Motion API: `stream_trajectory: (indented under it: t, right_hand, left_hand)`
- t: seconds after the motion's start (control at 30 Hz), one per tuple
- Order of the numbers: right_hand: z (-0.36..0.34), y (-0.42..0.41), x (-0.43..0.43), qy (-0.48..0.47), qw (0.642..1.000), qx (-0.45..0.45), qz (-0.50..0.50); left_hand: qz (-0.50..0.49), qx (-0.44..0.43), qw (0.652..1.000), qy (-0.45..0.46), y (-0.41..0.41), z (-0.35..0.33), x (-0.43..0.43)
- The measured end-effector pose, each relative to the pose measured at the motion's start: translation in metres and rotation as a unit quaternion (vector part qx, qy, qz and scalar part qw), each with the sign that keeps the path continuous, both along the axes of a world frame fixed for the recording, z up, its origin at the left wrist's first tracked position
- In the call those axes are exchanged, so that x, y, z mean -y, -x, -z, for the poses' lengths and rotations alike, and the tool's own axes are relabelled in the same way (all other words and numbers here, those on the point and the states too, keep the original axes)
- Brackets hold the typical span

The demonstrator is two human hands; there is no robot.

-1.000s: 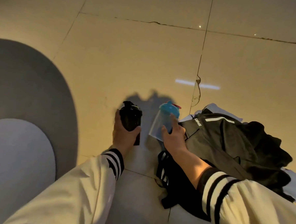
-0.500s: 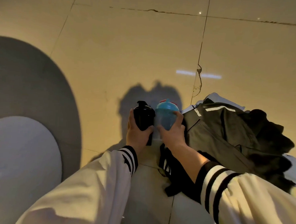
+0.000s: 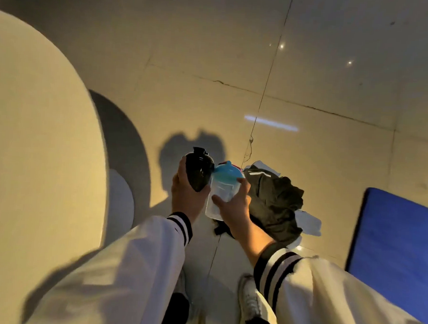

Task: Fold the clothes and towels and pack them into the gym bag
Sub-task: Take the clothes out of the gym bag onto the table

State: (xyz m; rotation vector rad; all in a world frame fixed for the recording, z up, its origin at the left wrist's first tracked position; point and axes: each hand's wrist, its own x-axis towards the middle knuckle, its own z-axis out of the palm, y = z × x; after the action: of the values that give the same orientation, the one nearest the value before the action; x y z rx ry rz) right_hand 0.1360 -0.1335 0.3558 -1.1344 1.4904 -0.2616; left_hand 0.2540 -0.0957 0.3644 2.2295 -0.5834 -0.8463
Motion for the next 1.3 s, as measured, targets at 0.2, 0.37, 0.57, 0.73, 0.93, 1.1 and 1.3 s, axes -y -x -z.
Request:
stream_trajectory:
  t: [0.2, 0.37, 0.57, 0.73, 0.93, 1.1, 1.3]
  right_hand:
    - [-0.181, -0.004, -0.025, 0.011, 0.998, 0.038, -0.049]
    - [-0.279, -0.051, -0.045, 0.042, 0.979, 0.129, -0.154]
    - [-0.344, -0.157, -0.090, 0.087, 0.958, 0.152, -0.229]
    - [-0.344, -0.277, -0.130, 0.127, 0.943, 0.137, -0.276]
    - [-0.321, -0.421, -0.174, 0.132, 0.930, 0.140, -0.312]
    - [-0.288, -0.516, -0.193, 0.161, 0.919, 0.188, -0.307]
    - [-0.233, -0.589, -0.181, 0.217, 0.909, 0.191, -0.301]
  left_hand:
    - [-0.071, 0.076, 0.994, 0.045, -0.010, -0.195, -0.034]
    - [-0.150, 0.095, 0.979, 0.101, -0.051, -0.318, -0.074]
    - [-0.241, 0.096, 0.963, 0.080, -0.142, -0.382, -0.150]
    - [-0.268, 0.094, 0.950, 0.127, -0.245, -0.395, -0.215]
    - [-0.277, 0.115, 0.946, 0.120, -0.387, -0.369, -0.275]
    - [-0.261, 0.110, 0.948, 0.144, -0.489, -0.323, -0.295]
    - [-0.245, 0.108, 0.941, 0.207, -0.560, -0.253, -0.287]
